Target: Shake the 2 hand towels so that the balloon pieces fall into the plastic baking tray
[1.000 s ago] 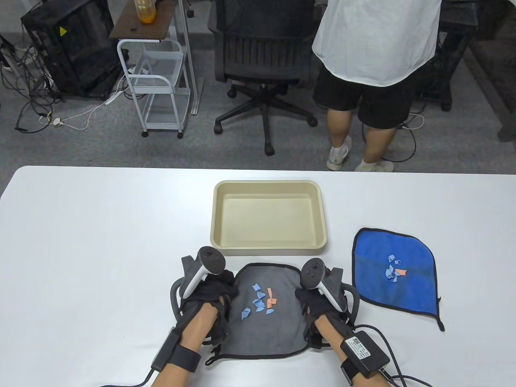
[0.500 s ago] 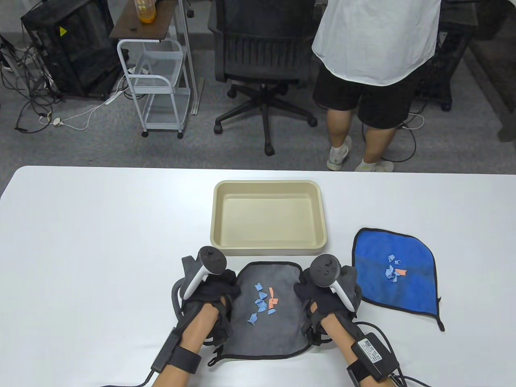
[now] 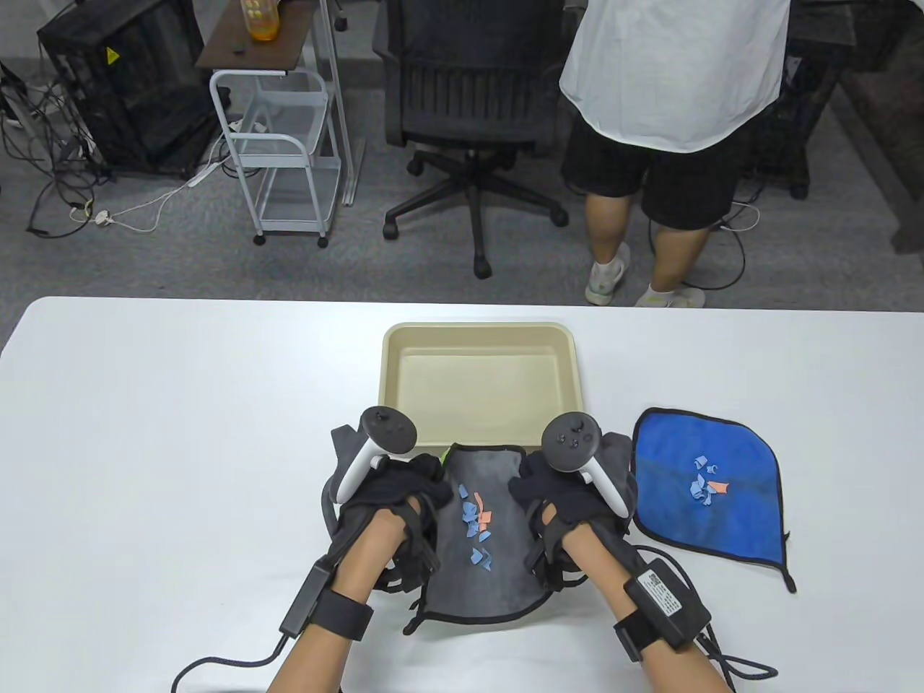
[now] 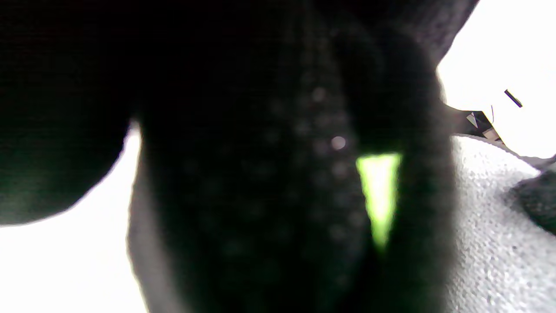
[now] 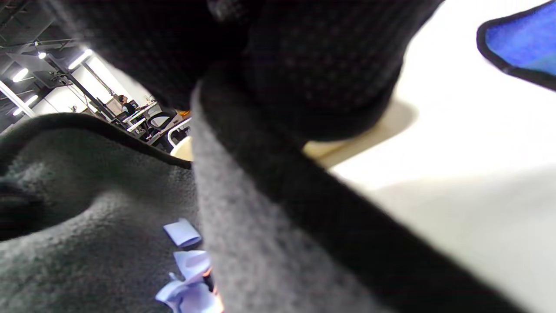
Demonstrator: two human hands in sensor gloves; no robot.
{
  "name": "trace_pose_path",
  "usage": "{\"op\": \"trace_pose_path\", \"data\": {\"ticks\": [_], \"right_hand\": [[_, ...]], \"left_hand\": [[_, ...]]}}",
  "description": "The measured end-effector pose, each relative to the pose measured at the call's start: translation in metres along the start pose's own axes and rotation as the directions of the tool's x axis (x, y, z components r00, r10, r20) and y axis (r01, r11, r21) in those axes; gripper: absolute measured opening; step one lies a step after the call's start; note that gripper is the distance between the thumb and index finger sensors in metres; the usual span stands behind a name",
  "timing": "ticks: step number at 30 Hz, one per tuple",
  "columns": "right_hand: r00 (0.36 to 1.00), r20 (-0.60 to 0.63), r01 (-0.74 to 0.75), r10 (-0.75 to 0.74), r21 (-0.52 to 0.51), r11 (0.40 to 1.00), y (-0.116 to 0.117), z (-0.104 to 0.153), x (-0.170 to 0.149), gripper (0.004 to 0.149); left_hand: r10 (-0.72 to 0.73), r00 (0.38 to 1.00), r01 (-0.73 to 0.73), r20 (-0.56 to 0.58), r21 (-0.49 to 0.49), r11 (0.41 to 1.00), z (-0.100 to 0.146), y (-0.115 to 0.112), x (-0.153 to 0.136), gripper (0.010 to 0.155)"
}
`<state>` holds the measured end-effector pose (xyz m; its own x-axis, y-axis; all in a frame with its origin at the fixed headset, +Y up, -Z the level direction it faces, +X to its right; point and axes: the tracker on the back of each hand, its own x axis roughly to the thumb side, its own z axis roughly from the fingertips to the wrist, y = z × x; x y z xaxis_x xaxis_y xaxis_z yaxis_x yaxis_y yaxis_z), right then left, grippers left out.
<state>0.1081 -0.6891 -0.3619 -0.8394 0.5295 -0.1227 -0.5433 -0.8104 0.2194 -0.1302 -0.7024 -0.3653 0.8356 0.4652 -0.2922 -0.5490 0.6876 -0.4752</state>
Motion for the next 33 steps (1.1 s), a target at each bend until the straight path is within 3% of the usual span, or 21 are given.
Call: {"op": "trace_pose_path", "data": {"ticks": [6, 11, 16, 21, 26, 30, 33], "right_hand": [[0.998, -0.007, 0.068, -0.068, -0.001, 0.998, -0.039, -0.026, 0.02, 0.033], [0.98, 0.006, 0.197, -0.197, -0.068, 0.978, -0.067, -0.054, 0.027, 0.033], [0.945, 0.053, 0.326, -0.322, -0.211, 0.922, -0.087, -0.072, 0.028, 0.033], [0.902, 0.202, 0.432, -0.383, -0.374, 0.821, -0.098, -0.082, 0.028, 0.033], [0.897, 0.285, 0.439, -0.337, -0.511, 0.739, -0.094, -0.081, 0.025, 0.033], [0.918, 0.324, 0.386, -0.23, -0.591, 0.708, -0.074, -0.081, 0.014, 0.033], [0.928, 0.334, 0.347, -0.164, -0.613, 0.709, -0.051, -0.082, 0.002, 0.032]], "left_hand": [[0.055, 0.998, -0.055, -0.01, 0.018, 0.998, -0.007, 0.042, 0.025, 0.034], [0.176, 0.984, -0.175, 0.002, 0.063, 0.982, -0.023, 0.079, 0.044, 0.035], [0.291, 0.955, -0.296, 0.053, 0.137, 0.945, -0.04, 0.107, 0.054, 0.036], [0.357, 0.921, -0.385, 0.157, 0.219, 0.897, -0.052, 0.124, 0.06, 0.038], [0.343, 0.899, -0.426, 0.271, 0.36, 0.83, -0.059, 0.12, 0.06, 0.037], [0.293, 0.894, -0.436, 0.34, 0.501, 0.748, -0.068, 0.092, 0.051, 0.036], [0.268, 0.902, -0.418, 0.338, 0.529, 0.738, -0.079, 0.069, 0.041, 0.036]]}}
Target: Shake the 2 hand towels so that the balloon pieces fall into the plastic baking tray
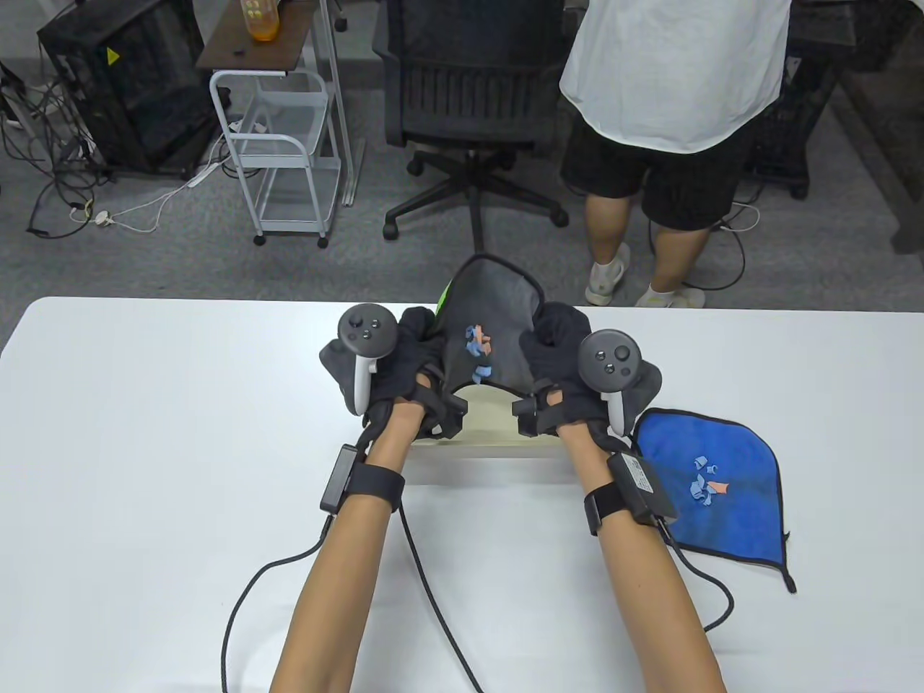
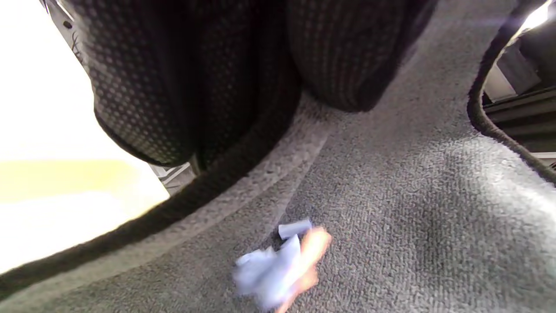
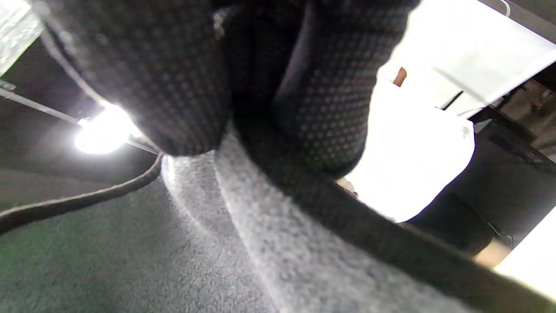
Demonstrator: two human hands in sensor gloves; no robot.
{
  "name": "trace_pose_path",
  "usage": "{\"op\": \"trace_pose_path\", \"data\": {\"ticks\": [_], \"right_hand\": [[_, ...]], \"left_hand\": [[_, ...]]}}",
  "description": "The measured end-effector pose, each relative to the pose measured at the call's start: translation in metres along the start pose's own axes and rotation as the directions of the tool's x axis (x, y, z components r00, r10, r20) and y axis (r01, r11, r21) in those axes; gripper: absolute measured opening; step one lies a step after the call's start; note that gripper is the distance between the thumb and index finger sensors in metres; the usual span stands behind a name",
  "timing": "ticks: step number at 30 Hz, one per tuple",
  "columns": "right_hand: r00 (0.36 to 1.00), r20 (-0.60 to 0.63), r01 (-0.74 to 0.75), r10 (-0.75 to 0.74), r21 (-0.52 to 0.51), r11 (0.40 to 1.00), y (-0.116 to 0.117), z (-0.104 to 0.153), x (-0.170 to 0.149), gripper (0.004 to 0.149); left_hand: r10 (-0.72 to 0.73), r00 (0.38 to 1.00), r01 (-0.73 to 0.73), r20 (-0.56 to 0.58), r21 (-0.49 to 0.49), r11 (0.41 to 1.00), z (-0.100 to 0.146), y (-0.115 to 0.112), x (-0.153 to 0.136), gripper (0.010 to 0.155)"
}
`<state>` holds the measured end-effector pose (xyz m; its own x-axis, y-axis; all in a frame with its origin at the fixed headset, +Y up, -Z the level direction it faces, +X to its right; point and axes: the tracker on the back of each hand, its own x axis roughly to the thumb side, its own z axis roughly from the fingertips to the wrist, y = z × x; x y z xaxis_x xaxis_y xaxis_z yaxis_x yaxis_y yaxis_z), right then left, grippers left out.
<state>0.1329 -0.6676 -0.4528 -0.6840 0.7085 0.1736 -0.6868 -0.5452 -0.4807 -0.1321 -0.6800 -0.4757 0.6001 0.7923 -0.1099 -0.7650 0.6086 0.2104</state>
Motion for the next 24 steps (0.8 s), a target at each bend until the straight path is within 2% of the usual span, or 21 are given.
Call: {"op": "trace_pose_path", "data": {"ticks": [3, 5, 13, 16, 20, 24], "right_hand": [[1.0, 0.024, -0.016, 0.016, 0.003, 1.0, 0.011, 0.016, -0.014, 0.032], [0.999, 0.04, -0.002, 0.001, 0.008, 1.0, 0.013, 0.019, -0.015, 0.032], [0.992, 0.087, 0.092, -0.087, -0.063, 0.994, -0.024, -0.002, 0.023, 0.032], [0.99, 0.103, 0.108, -0.099, -0.089, 0.99, -0.031, -0.003, 0.026, 0.032], [0.992, 0.12, 0.053, -0.04, -0.109, 0.993, -0.023, 0.007, 0.011, 0.032], [0.995, 0.095, -0.02, 0.027, -0.074, 0.997, -0.005, 0.021, -0.014, 0.032]], "left_hand": [[0.017, 1.0, -0.017, -0.016, -0.017, 1.0, 0.003, -0.013, -0.013, 0.036], [0.028, 1.0, -0.028, -0.008, -0.027, 0.999, 0.003, -0.013, -0.012, 0.036], [0.117, 0.988, -0.118, 0.102, -0.004, 0.993, 0.007, 0.025, 0.043, 0.036], [0.112, 0.986, -0.117, 0.122, 0.034, 0.993, 0.012, 0.03, 0.05, 0.036], [0.083, 0.989, -0.085, 0.122, 0.013, 0.996, 0.013, 0.015, 0.036, 0.036], [0.073, 0.994, -0.071, 0.082, -0.018, 0.997, 0.008, -0.004, 0.011, 0.035]]}}
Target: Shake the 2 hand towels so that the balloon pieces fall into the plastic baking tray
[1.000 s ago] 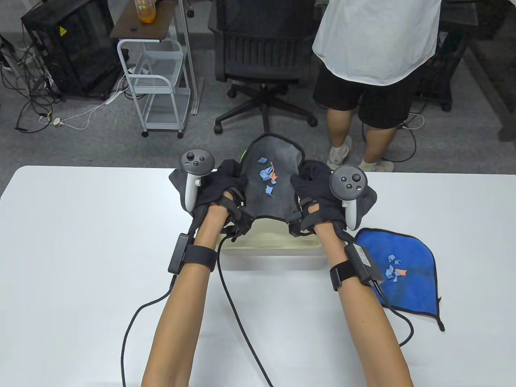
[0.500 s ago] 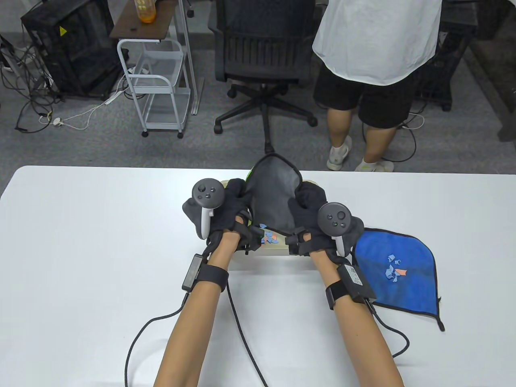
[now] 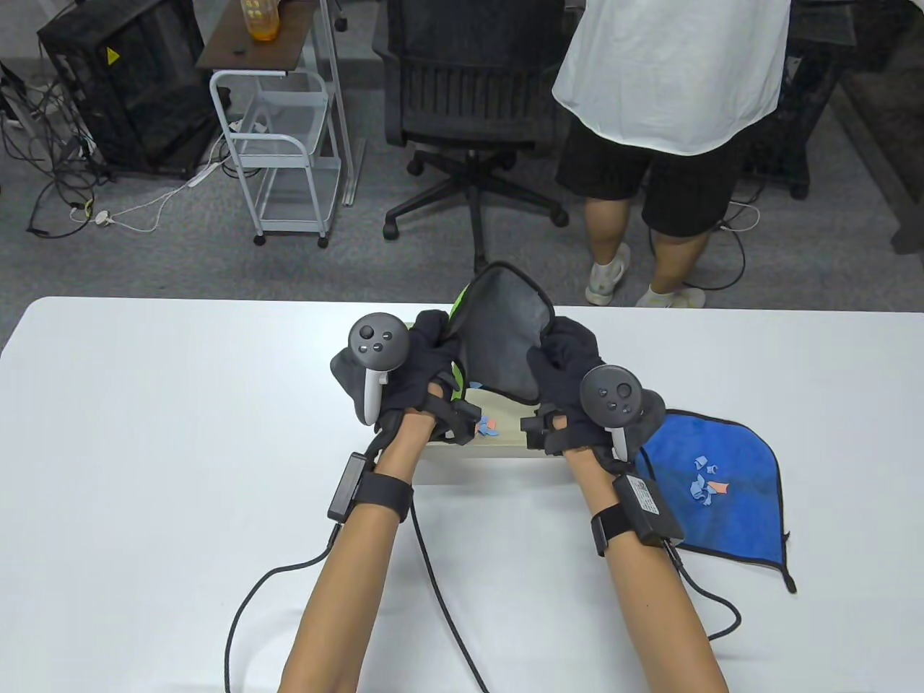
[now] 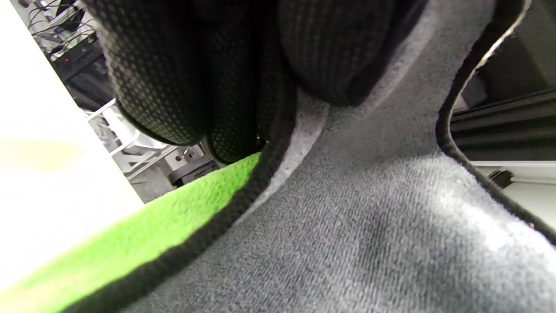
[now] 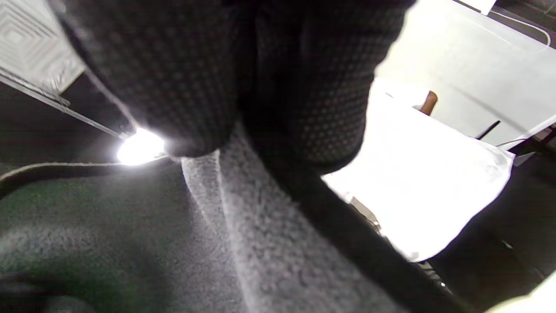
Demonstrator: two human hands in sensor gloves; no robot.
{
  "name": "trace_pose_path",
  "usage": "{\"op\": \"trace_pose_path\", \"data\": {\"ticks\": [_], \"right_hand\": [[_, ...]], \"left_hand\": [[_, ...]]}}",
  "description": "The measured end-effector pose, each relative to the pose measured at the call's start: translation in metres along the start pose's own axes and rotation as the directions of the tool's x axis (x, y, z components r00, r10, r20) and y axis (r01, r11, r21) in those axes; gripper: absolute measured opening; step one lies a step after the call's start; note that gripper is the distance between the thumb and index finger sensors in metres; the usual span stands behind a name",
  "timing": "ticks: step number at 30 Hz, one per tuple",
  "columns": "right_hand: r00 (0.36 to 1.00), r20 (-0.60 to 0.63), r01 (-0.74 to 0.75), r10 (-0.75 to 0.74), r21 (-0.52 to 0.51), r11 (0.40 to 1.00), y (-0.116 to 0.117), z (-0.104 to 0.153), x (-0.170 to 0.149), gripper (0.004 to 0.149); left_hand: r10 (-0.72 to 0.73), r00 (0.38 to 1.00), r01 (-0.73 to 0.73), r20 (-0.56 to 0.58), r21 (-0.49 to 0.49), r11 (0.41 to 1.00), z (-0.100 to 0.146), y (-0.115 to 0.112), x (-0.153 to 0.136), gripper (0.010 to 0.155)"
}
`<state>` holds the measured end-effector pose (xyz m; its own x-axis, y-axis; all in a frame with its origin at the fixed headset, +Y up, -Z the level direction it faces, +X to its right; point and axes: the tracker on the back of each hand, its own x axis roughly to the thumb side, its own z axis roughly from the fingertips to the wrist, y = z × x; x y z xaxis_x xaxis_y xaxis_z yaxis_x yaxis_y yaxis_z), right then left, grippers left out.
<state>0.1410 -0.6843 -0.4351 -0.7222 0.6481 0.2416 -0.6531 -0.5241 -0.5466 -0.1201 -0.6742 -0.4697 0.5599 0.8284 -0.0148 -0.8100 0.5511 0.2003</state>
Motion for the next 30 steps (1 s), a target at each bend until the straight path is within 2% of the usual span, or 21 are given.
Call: {"op": "trace_pose_path", "data": {"ticks": [4, 9, 12, 15, 22, 30], "right_hand": [[1.0, -0.022, 0.012, -0.012, 0.009, 1.0, 0.005, 0.007, -0.012, 0.032], [0.999, -0.039, 0.027, -0.027, 0.005, 1.0, -0.001, 0.001, -0.011, 0.032], [0.993, -0.119, 0.028, -0.016, 0.095, 0.995, 0.0, -0.002, -0.015, 0.035], [0.99, -0.142, 0.031, -0.01, 0.144, 0.989, 0.002, 0.003, -0.022, 0.039], [0.968, -0.244, 0.136, -0.052, 0.346, 0.928, 0.006, 0.026, -0.045, 0.063], [0.966, -0.254, 0.162, -0.05, 0.441, 0.883, -0.013, 0.059, -0.063, 0.065]], "left_hand": [[0.031, 0.999, -0.031, -0.011, -0.017, 0.999, -0.004, -0.005, -0.008, 0.035], [0.08, 0.997, -0.08, 0.001, -0.04, 0.996, -0.009, 0.0, 0.006, 0.035], [0.092, 0.996, -0.092, 0.001, -0.035, 0.995, -0.01, 0.004, 0.018, 0.035], [0.075, 0.997, -0.074, 0.015, -0.062, 0.995, -0.015, 0.004, 0.03, 0.035], [0.058, 0.998, -0.055, 0.019, -0.146, 0.988, -0.019, -0.003, 0.047, 0.035], [0.055, 0.998, -0.049, 0.026, -0.185, 0.981, -0.018, -0.003, 0.062, 0.035]]}}
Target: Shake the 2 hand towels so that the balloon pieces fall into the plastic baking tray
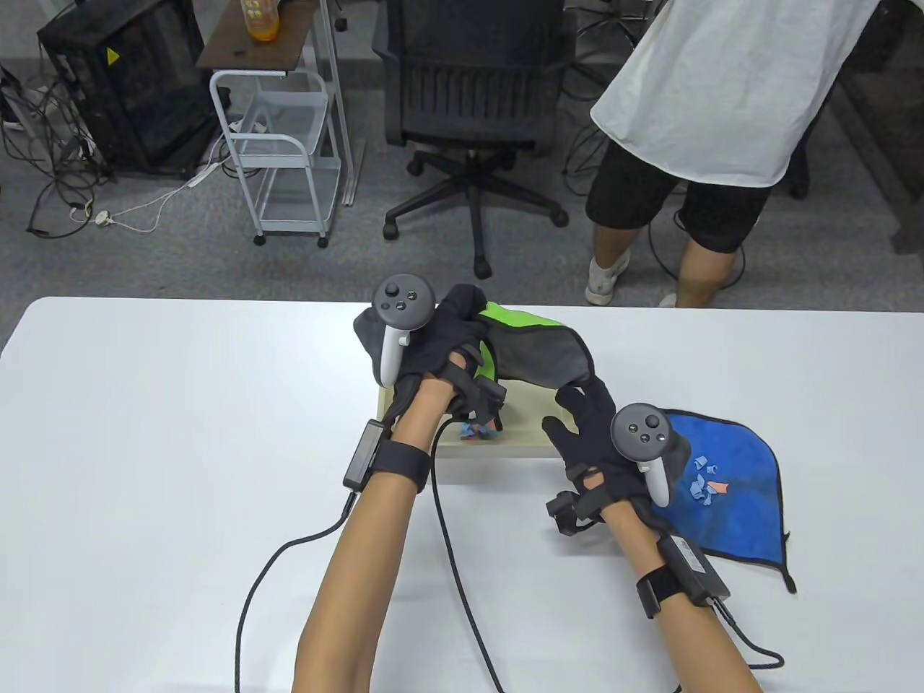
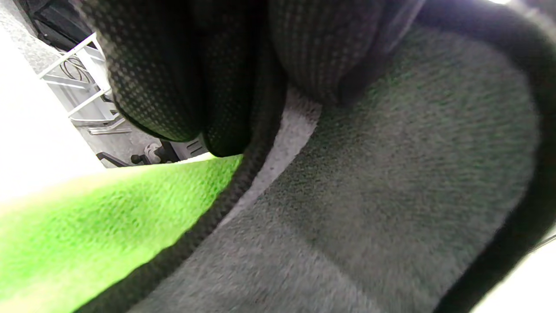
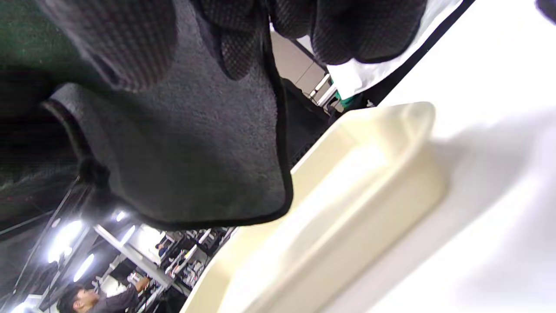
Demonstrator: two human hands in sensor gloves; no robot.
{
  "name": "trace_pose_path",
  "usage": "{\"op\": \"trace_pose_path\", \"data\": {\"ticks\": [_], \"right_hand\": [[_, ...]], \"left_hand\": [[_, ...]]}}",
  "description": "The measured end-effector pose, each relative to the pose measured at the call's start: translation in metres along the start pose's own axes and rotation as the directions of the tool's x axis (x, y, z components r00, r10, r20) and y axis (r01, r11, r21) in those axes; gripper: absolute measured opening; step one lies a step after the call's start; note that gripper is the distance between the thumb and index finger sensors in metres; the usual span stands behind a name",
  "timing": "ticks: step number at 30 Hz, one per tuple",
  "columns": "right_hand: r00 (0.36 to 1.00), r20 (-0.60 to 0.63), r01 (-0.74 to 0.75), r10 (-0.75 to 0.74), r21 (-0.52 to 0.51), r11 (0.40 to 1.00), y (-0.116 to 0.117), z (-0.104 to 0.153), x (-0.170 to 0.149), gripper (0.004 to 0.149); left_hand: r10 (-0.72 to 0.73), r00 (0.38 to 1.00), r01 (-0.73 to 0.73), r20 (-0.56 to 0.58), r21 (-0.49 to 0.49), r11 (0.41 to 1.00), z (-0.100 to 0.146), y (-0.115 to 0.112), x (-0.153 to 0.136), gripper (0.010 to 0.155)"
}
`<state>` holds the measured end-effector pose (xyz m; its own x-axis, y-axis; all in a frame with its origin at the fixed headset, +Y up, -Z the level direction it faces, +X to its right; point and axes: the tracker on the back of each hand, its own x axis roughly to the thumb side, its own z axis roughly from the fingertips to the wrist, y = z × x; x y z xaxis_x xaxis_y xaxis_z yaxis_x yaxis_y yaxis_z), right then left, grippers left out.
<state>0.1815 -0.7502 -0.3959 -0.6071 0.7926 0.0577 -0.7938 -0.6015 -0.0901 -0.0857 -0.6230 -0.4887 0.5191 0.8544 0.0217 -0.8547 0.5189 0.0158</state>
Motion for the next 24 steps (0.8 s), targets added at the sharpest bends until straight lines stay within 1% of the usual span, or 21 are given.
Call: {"op": "trace_pose_path", "data": {"ticks": [3, 6, 8, 10, 12, 15, 19, 23, 24], "right_hand": [[1.0, 0.005, -0.027, 0.027, 0.043, 0.999, -0.003, 0.018, -0.002, 0.065], [0.995, 0.042, -0.093, 0.089, 0.11, 0.99, -0.002, 0.045, -0.002, 0.067], [0.986, 0.084, -0.157, 0.143, 0.186, 0.97, 0.002, 0.059, 0.0, 0.07], [0.968, 0.113, -0.243, 0.223, 0.227, 0.943, 0.007, 0.071, 0.003, 0.071], [0.942, 0.16, -0.324, 0.294, 0.222, 0.919, 0.011, 0.081, 0.007, 0.072], [0.919, 0.196, -0.38, 0.343, 0.21, 0.901, 0.016, 0.088, 0.01, 0.072], [0.922, 0.198, -0.374, 0.334, 0.224, 0.9, 0.02, 0.09, 0.011, 0.073], [0.923, 0.204, -0.37, 0.327, 0.227, 0.901, 0.02, 0.089, 0.013, 0.074], [0.921, 0.21, -0.373, 0.329, 0.224, 0.901, 0.019, 0.089, 0.014, 0.074]], "left_hand": [[0.009, 1.0, -0.008, 0.012, -0.014, 1.0, 0.002, 0.001, 0.006, 0.035], [0.018, 0.999, -0.018, 0.026, -0.025, 1.0, 0.006, 0.004, 0.013, 0.036], [0.024, 0.999, -0.023, 0.031, -0.02, 1.0, 0.009, 0.007, 0.016, 0.036], [0.015, 0.999, -0.015, 0.034, -0.008, 1.0, 0.012, 0.011, 0.017, 0.036], [-0.006, 0.999, 0.006, 0.033, -0.001, 1.0, 0.017, 0.015, 0.018, 0.036], [-0.027, 0.999, 0.027, 0.031, 0.019, 0.999, 0.024, 0.023, 0.018, 0.037], [-0.025, 1.0, 0.024, 0.018, 0.04, 0.999, 0.034, 0.044, 0.017, 0.039], [-0.005, 1.0, 0.006, -0.01, 0.094, 0.996, 0.045, 0.077, 0.009, 0.039], [0.004, 1.0, -0.002, -0.019, 0.115, 0.993, 0.048, 0.089, 0.005, 0.039]]}}
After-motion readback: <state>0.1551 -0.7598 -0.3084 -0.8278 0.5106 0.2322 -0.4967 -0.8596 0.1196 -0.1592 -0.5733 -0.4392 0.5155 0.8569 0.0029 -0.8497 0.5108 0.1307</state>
